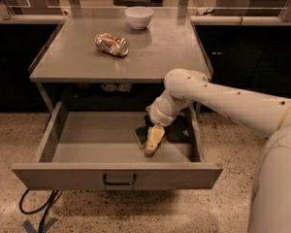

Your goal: Pick sponge from top drawer and place on counter

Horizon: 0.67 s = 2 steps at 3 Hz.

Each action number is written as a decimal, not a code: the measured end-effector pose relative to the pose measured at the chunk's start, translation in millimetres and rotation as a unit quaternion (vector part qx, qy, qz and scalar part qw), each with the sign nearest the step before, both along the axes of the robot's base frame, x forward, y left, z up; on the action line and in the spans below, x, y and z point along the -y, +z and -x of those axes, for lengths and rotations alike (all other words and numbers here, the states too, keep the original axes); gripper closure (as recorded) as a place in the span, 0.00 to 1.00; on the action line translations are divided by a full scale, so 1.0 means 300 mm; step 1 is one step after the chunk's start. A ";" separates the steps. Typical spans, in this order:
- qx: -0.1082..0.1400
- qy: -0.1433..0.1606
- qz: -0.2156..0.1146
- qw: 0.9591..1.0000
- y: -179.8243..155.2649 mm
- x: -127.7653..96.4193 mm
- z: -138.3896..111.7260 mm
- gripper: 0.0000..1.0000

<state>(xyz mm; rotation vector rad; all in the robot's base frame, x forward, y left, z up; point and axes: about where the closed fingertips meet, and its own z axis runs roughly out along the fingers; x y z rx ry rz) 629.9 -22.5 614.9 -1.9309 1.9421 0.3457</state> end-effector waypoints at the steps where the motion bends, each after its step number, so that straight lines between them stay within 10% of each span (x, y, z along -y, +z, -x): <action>1: -0.003 0.001 0.000 1.000 -0.006 0.000 0.003 0.00; 2: -0.004 0.000 -0.007 1.000 -0.026 0.002 0.003 0.00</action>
Offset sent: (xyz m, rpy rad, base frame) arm 0.0013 -0.0043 -0.0109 0.0316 0.0052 -0.0091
